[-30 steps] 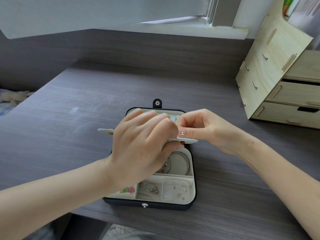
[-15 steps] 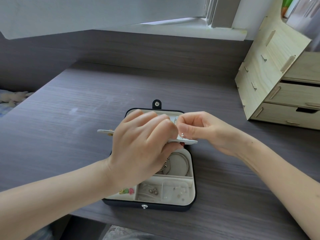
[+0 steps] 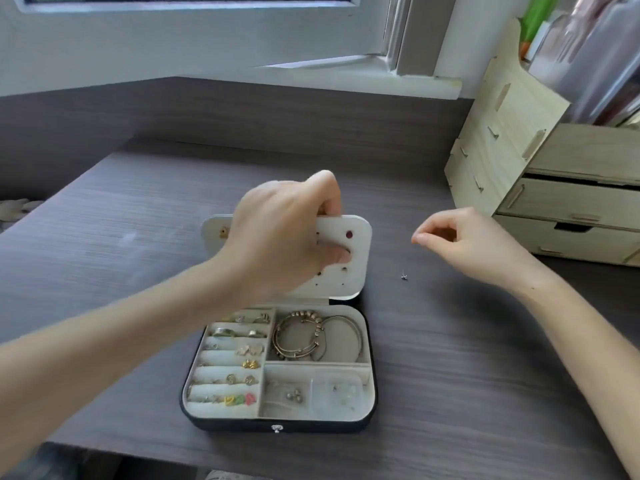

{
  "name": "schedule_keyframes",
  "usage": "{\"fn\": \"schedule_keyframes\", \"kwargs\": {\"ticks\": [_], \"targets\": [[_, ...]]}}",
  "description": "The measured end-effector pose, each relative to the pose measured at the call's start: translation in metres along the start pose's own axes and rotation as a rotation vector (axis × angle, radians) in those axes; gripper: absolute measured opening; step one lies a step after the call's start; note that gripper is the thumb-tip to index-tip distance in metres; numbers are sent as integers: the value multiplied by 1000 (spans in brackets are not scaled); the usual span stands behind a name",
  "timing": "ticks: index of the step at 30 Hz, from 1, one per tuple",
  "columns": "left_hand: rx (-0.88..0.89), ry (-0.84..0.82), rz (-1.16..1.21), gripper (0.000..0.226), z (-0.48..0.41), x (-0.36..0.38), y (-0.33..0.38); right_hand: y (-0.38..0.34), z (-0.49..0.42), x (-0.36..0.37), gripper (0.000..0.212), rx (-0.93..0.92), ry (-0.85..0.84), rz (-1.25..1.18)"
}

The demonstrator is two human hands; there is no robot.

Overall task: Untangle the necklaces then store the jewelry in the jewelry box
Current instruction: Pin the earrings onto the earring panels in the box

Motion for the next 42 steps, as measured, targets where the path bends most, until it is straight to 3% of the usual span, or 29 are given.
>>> {"fn": "schedule_keyframes", "kwargs": {"ticks": [3,5,12,16,24,29,35,42], "targets": [[-164,-244,82,42,-24,9,-16,9,10,9,2,-26,-46,83],[-190,-348,123,40,-34,16,-23,8,14,19,10,-57,-68,82],[-282,-509,311,37,-36,26,-42,5,14,39,4,-157,33,202],[-312,-474,426,27,-31,25,-61,2,15,41,5,-160,72,199],[-430,-468,549,12,-14,33,-98,-8,14,11,11,78,110,-408],[-489,-432,623,13,-8,42,-105,-6,16,-3,14,159,121,-657],[-544,-347,730,22,-12,46,-110,-36,18,-2,11,97,19,-814],[-554,-256,709,20,-32,47,-112,-84,25,3,10,-17,-179,-795]]}}
Point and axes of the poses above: each hand's wrist, its own z-axis away from the middle knuckle, its own x-axis out of the palm, y = z × x, the point moved 3 cm from there along -z, towards the middle knuckle, and after that the axes turned 5 degrees about z, right-handed, at the moved point
